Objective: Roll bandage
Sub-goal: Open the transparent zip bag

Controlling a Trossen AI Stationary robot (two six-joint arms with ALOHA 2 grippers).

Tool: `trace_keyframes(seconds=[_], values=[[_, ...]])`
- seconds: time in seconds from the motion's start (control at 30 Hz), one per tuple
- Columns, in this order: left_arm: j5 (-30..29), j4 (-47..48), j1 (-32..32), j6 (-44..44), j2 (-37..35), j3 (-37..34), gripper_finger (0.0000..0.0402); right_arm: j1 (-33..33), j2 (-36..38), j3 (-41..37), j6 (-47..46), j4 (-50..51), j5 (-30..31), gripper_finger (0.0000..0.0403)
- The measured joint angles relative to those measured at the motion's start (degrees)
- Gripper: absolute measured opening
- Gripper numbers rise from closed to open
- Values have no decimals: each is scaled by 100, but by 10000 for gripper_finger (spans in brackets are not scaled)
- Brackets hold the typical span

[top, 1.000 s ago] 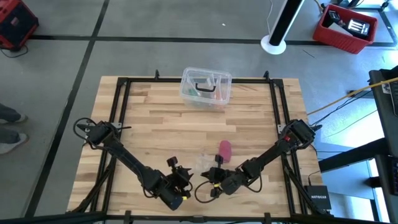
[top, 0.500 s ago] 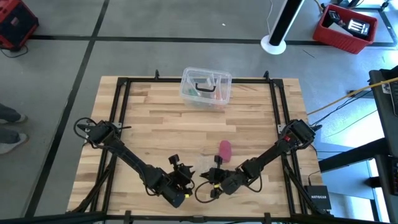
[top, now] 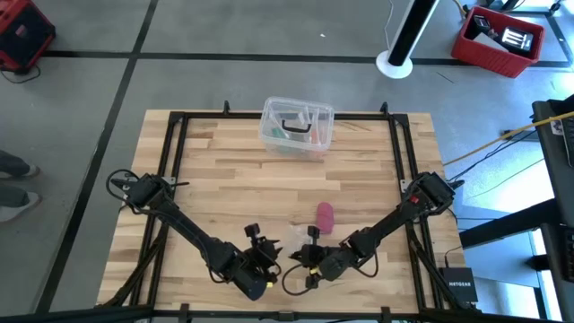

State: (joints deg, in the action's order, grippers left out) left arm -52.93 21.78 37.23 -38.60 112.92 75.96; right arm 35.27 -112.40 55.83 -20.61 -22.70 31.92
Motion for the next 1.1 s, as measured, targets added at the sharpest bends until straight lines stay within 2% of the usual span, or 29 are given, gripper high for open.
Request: trace_keyframes(seconds=[0.27,0.5,0.6,0.73,0.93,1.03,1.1], values=[[-20,-545,-14,-56,7,0,95,-4,0,0,293,-164,46,1],[42,-579,-58,55,44,-2,95,-4,0,2,320,-404,46,1],[-246,-566,-54,166,44,-2,78,-2,0,2,403,-525,-3,1],[-558,-570,-108,385,44,-2,13,0,0,4,395,-590,-117,1],[-1177,-398,17,698,-44,0,2,-4,0,4,458,-590,46,1],[-1828,-174,199,839,-206,102,2,-4,0,4,458,-577,100,1],[-2087,-139,333,1292,-275,145,2,-4,0,4,458,-594,208,1]])
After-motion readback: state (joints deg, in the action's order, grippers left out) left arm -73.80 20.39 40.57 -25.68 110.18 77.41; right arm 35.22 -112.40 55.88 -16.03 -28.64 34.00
